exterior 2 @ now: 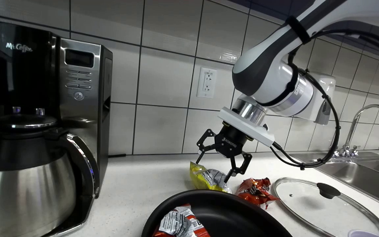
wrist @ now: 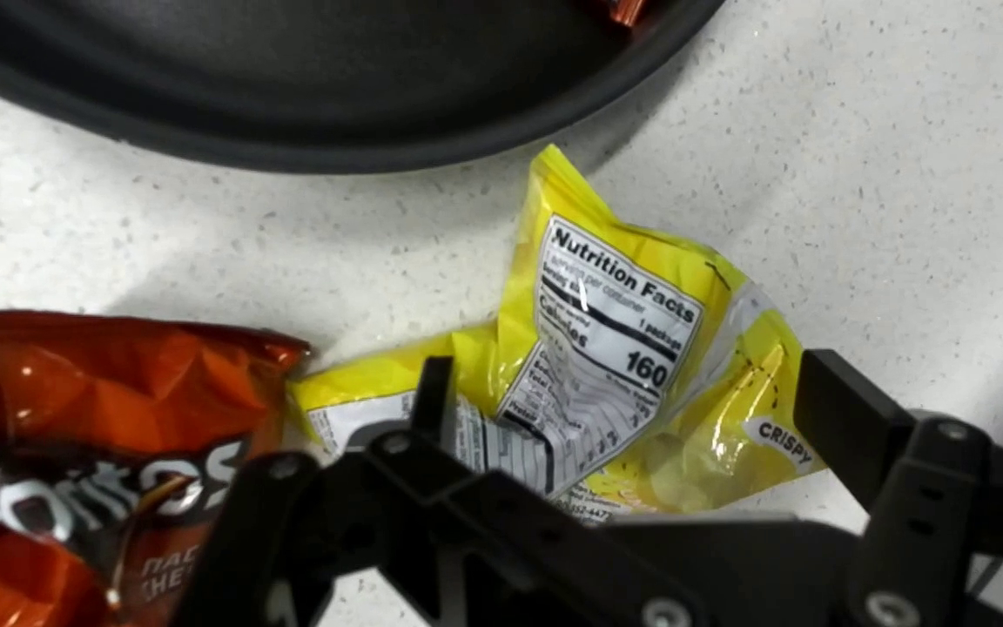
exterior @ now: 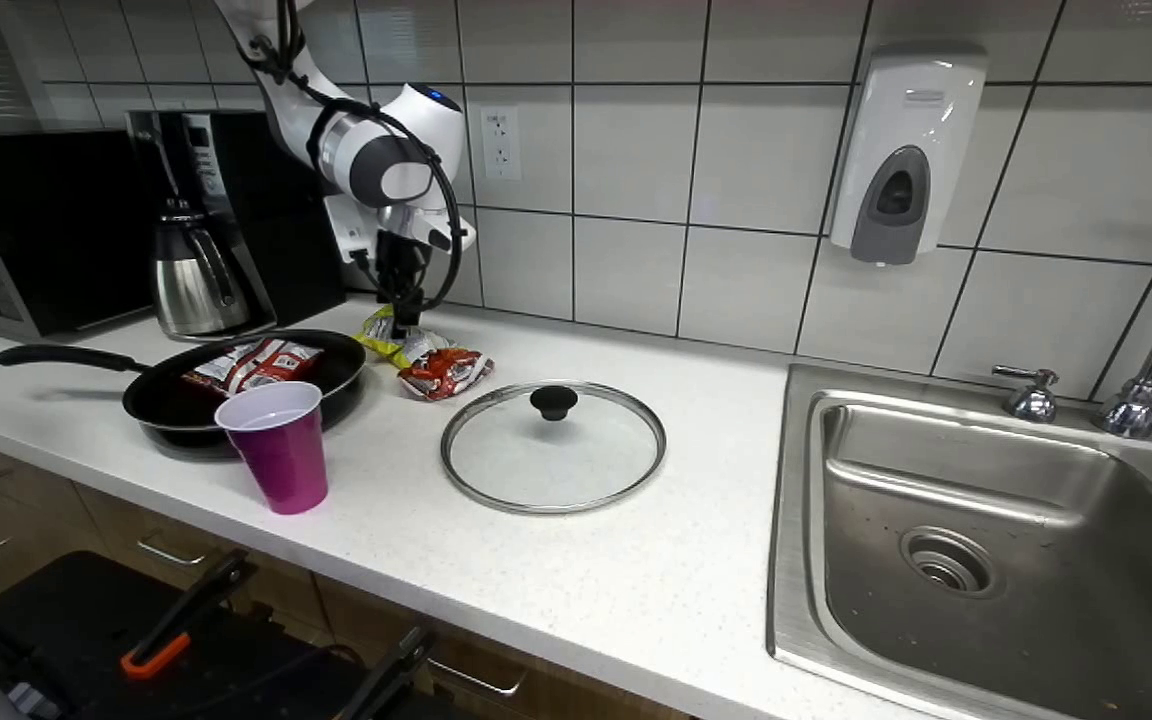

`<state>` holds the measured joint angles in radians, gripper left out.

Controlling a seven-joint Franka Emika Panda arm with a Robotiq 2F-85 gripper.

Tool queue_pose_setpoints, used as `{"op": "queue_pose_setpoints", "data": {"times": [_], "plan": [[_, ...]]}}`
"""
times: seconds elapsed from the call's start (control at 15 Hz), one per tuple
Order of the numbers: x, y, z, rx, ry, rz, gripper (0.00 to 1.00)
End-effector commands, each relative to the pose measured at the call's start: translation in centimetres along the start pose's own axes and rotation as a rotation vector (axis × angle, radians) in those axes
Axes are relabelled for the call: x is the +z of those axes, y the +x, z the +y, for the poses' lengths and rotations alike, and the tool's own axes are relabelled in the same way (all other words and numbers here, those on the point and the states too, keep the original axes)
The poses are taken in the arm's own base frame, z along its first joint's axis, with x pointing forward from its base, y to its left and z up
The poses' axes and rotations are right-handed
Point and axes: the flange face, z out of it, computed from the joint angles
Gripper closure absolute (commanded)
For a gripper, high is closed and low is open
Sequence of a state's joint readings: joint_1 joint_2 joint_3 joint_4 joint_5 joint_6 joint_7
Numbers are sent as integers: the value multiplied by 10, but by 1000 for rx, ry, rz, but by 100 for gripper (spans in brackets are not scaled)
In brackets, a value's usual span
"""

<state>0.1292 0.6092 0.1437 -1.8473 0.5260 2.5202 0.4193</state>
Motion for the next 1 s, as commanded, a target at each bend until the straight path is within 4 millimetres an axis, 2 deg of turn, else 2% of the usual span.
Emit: {"op": "queue_pose_setpoints", "data": {"times": [0.0, 0.07, 0.13, 0.73, 0.93], "plan": [[-4, 6, -3, 46, 22, -8, 0], [-4, 6, -3, 47, 24, -7, 25], [-4, 6, -3, 47, 24, -8, 26], [-4, 5, -3, 43, 23, -9, 97], [-4, 5, -3, 40, 23, -9, 100]]}}
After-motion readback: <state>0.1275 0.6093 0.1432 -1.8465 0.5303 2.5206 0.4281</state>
